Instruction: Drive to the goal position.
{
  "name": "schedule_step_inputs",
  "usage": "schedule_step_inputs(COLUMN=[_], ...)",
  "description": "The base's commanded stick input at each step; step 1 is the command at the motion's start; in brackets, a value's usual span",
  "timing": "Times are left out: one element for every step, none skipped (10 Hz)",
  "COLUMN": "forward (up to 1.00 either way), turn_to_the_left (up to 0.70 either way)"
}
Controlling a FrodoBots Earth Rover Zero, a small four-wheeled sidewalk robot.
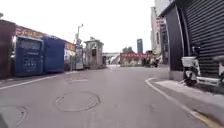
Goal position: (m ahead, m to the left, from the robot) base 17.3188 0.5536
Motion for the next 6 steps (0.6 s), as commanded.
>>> schedule_step_inputs(forward=[0.45, 0.45, 0.45, 0.45, 0.45, 0.45], turn_to_the_left=[0.00, 0.00, 0.00, 0.00, 0.00, 0.00])
